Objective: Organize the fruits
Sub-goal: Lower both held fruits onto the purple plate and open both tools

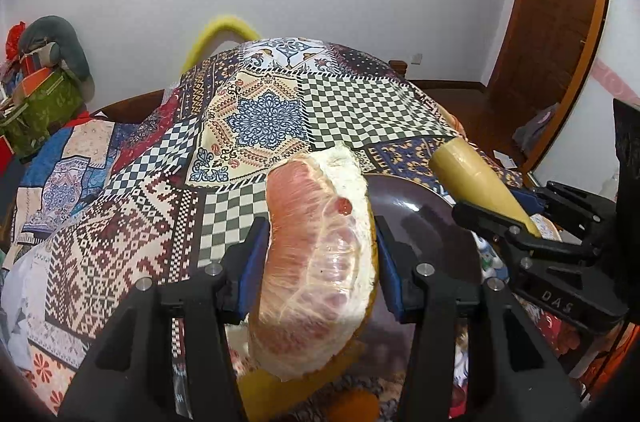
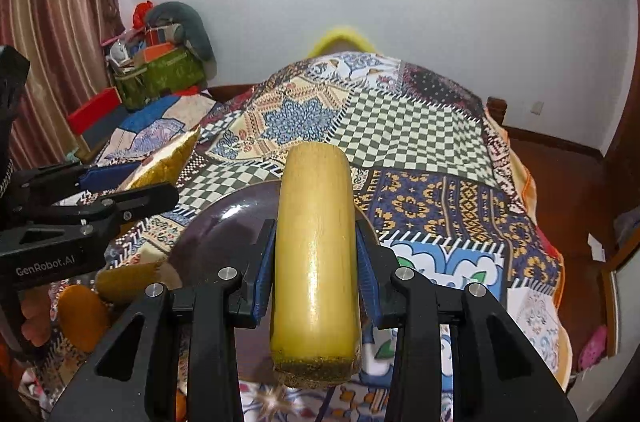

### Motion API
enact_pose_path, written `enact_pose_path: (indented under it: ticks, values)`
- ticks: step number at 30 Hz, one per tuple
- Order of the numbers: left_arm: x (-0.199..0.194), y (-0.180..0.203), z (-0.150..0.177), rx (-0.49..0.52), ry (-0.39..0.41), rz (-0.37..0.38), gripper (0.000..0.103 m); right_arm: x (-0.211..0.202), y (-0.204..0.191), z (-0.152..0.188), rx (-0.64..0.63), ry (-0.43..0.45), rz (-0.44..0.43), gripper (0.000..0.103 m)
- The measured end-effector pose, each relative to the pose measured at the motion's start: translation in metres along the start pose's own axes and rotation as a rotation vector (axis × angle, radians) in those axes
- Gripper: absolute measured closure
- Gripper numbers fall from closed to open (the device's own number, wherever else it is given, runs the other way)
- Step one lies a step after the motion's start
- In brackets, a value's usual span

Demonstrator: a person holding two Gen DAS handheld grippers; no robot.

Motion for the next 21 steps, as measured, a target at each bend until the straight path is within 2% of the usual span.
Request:
enact_pose_path:
  ticks: [7, 11, 21]
  values:
    - [0.030, -0.006, -0.009, 0.007, -0.053, -0.007, 0.053, 0.023, 0.001, -0.001, -0.018, -0.050, -0.010, 0.069]
    - [0.047, -0.008, -0.010, -0.001, -0.113, 0.008, 0.053, 0.033, 0.003, -0.001, -0.032, -0.079, -0.002, 0.069]
    - [0.066, -0.004, -0.012, 0.014, -0.178, -0.001, 0.052, 0.051, 0.008, 0.004, -0.054, -0.140, 0.002, 0.069]
Point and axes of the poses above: each gripper's, at about its wrist camera, not at the fingertips, and x roughly the way its jaws point, y to its right, z to its underside, the point moved 4 cm from there along x, roughly the way its jaws point, and after that the axes turned 3 degrees about z, right-handed, at the moved point
